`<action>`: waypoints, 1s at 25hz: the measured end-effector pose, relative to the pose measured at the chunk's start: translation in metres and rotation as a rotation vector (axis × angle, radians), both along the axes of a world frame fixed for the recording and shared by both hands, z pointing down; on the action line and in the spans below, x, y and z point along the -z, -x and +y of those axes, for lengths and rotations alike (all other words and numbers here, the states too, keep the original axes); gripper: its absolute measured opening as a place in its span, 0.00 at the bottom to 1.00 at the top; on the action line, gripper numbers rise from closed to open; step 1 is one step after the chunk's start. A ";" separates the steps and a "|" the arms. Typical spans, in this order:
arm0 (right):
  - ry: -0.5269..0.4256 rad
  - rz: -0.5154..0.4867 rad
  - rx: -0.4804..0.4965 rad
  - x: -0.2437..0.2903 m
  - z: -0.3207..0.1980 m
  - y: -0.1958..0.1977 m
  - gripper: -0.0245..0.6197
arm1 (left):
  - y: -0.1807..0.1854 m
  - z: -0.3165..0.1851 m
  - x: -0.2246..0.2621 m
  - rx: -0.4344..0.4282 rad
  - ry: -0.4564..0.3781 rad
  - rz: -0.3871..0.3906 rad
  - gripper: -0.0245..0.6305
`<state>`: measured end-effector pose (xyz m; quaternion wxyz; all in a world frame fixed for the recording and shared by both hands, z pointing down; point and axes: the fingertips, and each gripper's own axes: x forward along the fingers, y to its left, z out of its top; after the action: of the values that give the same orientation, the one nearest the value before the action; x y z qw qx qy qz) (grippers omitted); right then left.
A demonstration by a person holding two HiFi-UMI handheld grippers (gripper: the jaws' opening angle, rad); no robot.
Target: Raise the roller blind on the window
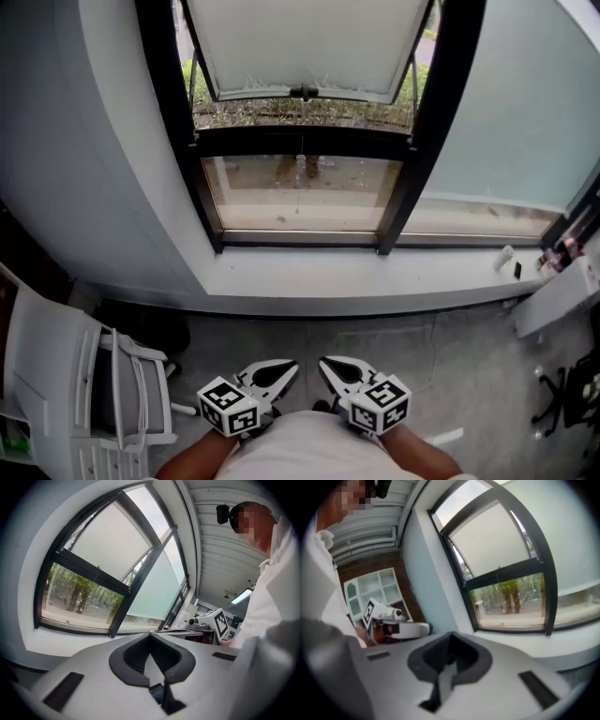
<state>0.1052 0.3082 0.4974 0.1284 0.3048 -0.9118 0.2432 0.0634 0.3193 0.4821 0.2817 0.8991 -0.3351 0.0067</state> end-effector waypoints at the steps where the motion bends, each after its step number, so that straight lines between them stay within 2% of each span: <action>1: -0.003 0.000 0.000 0.000 -0.001 0.001 0.07 | 0.001 -0.002 0.000 -0.001 -0.003 -0.001 0.07; 11: -0.030 0.005 -0.005 0.009 -0.017 0.007 0.07 | 0.028 -0.016 0.012 0.052 -0.044 0.018 0.07; 15: -0.030 -0.026 -0.029 0.017 -0.026 0.004 0.07 | 0.044 -0.021 0.019 0.074 -0.063 0.027 0.07; 18: -0.032 -0.042 -0.050 0.022 -0.036 0.003 0.07 | 0.060 -0.026 0.024 0.098 -0.088 0.021 0.07; 25: -0.041 -0.006 -0.086 0.023 -0.050 0.008 0.08 | 0.097 -0.042 0.034 0.142 -0.124 -0.008 0.07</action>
<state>0.0974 0.2582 0.4746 0.1090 0.3454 -0.9031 0.2305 -0.0331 0.2770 0.4485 0.2240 0.8887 -0.3990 -0.0306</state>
